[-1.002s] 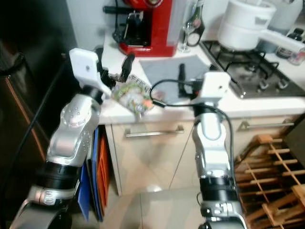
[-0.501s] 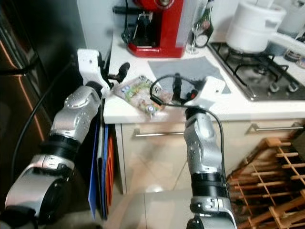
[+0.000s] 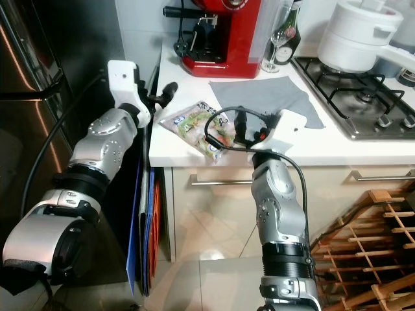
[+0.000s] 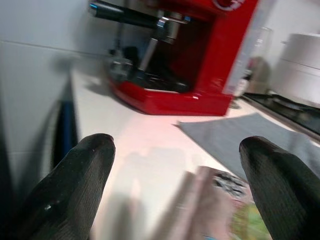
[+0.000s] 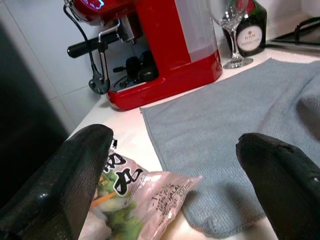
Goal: Restocking fridge
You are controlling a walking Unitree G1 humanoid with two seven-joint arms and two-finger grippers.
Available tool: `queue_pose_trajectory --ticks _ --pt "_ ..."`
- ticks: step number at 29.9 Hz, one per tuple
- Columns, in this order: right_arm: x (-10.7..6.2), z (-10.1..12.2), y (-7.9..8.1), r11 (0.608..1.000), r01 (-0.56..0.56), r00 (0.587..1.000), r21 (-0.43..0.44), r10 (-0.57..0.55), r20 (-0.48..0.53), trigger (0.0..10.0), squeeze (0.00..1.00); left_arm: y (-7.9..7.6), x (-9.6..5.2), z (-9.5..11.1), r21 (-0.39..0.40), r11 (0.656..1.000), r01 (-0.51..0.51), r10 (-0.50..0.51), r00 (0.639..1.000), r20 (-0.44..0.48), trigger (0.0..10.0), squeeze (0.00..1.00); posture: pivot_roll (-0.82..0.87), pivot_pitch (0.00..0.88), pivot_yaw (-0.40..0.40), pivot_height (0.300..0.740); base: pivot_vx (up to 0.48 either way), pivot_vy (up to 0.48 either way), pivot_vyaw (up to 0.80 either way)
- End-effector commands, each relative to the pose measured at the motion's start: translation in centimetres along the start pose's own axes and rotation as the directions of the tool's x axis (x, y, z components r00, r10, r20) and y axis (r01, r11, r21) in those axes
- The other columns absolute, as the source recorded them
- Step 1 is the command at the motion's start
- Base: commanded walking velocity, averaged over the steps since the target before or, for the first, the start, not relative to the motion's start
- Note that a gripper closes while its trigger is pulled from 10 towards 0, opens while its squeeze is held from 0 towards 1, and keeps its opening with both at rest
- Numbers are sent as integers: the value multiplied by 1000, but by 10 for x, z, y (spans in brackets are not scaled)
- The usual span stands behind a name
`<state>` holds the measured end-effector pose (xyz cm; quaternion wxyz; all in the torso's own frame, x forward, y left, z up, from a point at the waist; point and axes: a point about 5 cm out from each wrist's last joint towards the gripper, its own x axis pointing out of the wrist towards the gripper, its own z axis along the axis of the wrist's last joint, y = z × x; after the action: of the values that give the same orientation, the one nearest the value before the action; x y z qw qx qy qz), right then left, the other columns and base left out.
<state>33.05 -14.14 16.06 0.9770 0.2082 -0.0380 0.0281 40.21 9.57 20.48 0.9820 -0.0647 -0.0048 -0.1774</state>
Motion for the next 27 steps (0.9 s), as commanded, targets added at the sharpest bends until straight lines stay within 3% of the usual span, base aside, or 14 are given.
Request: queue_pose_trajectory --ticks 1,10,17,27 --pt "-2 1 0 1000 7 1000 5 -7 -4 10000 925 -5 1 -8 2 1000 23 -23 999 -40 10000 0 -76 0 -42 740 0 0 0" --pt "1 -16 1 999 4 997 46 0 -80 10000 925 -13 1 -31 58 998 27 -17 987 -159 10000 0 -55 0 -53 740 0 0 0" --pt "2 -20 3 999 -6 996 44 10 -93 10000 929 -17 0 -36 22 998 56 -50 980 -194 10000 0 -47 0 -57 740 0 0 0" --pt "1 -28 8 997 -5 993 80 15 -118 10000 929 -10 -8 -52 -5 1000 27 -28 955 -296 10000 0 -34 0 -57 740 0 0 0"
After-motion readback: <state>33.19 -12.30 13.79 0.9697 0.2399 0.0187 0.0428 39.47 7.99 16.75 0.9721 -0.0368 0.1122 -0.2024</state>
